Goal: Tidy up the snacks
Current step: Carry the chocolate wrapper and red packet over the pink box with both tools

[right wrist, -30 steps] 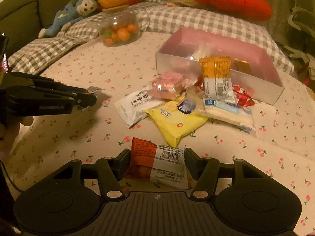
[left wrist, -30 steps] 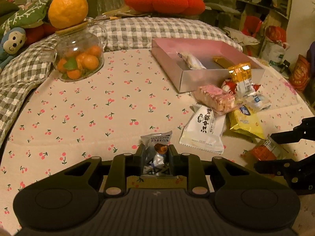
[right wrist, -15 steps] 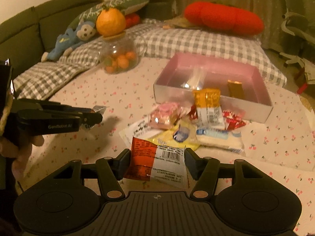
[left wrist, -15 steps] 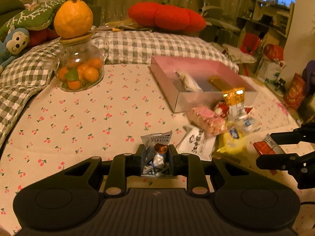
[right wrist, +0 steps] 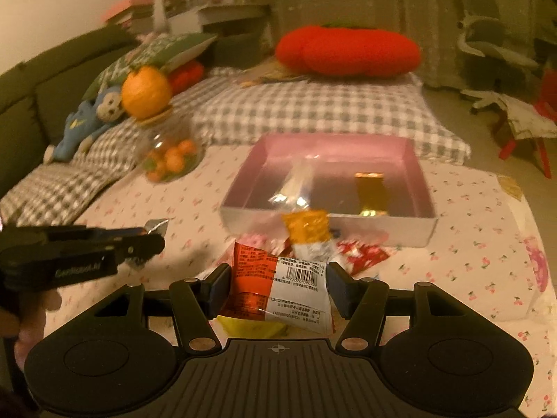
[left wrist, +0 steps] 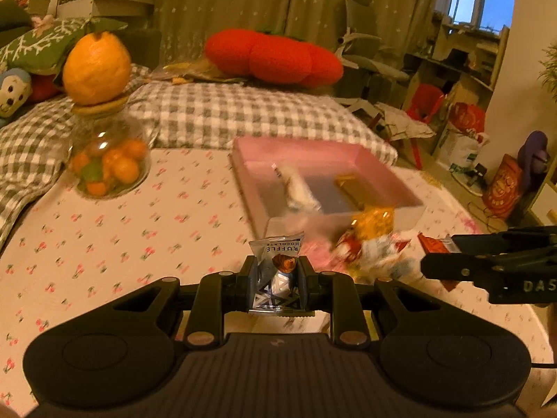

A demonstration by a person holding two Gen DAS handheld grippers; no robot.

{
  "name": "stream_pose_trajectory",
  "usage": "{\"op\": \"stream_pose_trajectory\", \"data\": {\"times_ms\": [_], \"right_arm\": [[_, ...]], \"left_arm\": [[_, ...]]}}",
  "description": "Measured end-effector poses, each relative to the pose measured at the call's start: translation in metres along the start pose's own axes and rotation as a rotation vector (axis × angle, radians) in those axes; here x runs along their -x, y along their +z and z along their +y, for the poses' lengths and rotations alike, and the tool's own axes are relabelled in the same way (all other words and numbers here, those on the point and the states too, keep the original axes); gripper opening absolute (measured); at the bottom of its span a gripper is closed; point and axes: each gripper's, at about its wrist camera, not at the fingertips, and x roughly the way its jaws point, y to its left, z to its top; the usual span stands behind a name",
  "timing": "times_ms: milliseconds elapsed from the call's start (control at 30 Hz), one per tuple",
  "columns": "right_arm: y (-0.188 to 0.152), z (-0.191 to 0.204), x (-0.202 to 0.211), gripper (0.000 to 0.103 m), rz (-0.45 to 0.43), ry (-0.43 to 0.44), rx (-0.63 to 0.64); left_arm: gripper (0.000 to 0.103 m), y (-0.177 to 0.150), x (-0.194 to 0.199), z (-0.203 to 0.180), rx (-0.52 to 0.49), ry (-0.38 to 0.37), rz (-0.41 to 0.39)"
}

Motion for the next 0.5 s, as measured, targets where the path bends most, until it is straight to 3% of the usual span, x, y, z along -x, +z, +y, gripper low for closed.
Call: {"op": "stream_pose_trajectory", "data": {"times_ms": [333,500], "right_arm": [[0.036,-0.026,-0.010,0.060,-0.045,-0.048,-0.115],[0.048,-0.045,-0.023,0.060,-0.027,-0.049,-0.225]], "left_arm": [[0.021,0.032,-0.027,-0.031,0.012,-0.016,-0.013],[0.021,0.045,-0.043,-0.037,0.034,-0.021,-0.001]]}}
